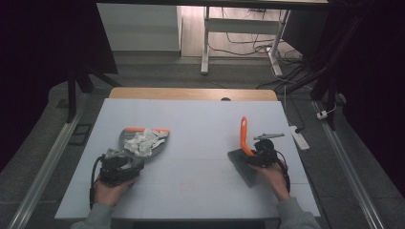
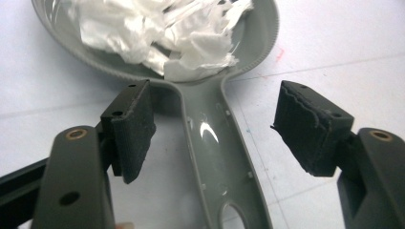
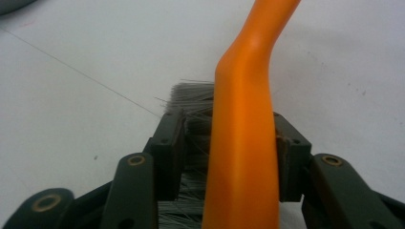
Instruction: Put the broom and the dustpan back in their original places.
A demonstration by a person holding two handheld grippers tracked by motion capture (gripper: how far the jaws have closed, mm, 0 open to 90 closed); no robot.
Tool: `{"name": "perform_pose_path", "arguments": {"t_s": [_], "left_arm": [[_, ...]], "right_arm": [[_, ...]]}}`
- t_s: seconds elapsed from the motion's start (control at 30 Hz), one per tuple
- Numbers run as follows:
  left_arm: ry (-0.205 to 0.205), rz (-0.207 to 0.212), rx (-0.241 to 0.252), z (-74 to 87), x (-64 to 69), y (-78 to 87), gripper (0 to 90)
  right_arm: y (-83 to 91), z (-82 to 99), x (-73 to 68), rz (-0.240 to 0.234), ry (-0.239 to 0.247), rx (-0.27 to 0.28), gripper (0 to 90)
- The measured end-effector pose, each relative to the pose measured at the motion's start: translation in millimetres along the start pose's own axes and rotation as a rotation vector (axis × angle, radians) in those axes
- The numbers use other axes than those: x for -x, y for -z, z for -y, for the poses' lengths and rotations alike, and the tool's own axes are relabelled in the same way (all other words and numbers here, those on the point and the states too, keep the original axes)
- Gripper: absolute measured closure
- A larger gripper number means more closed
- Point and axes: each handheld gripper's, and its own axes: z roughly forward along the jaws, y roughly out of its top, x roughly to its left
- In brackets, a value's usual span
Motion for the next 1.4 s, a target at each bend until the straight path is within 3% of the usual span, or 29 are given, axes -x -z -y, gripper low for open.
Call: {"name": "perform_pose_path", "arguments": {"t_s": [0.2, 0.43, 0.63, 0.73, 0.97, 1.1, 1.4], "left_arm": [[-0.037, 0.012, -0.027, 0.4, -4.5, -1.3, 30.6], [-0.043, 0.033, -0.026, 0.3, -7.2, 0.7, 31.4], [-0.056, 0.040, -0.022, 0.0, -9.1, 1.3, 31.2], [-0.083, 0.053, -0.025, -0.9, -8.7, 1.3, 31.2], [-0.133, 0.118, -0.042, -2.1, -9.6, 0.3, 31.1], [-0.153, 0.145, -0.039, 0.4, -10.6, 2.9, 31.0], [-0.174, 0.189, -0.042, 4.7, -14.0, 5.3, 30.8]], "right_arm": [[-1.9, -1.6, -1.7, 0.060, 0.001, -0.021, 46.8], [-7.1, -0.8, 2.8, 0.099, -0.051, -0.056, 36.8], [-1.6, -1.2, 2.5, 0.136, -0.060, -0.019, 35.8], [4.1, -0.7, 0.2, 0.140, -0.031, 0.021, 35.5], [27.8, 13.2, -8.1, 0.065, 0.060, 0.131, 37.5], [35.7, 23.9, -8.5, 0.029, 0.093, 0.144, 37.8], [44.3, 40.2, -18.1, 0.006, 0.193, 0.174, 39.9]]}}
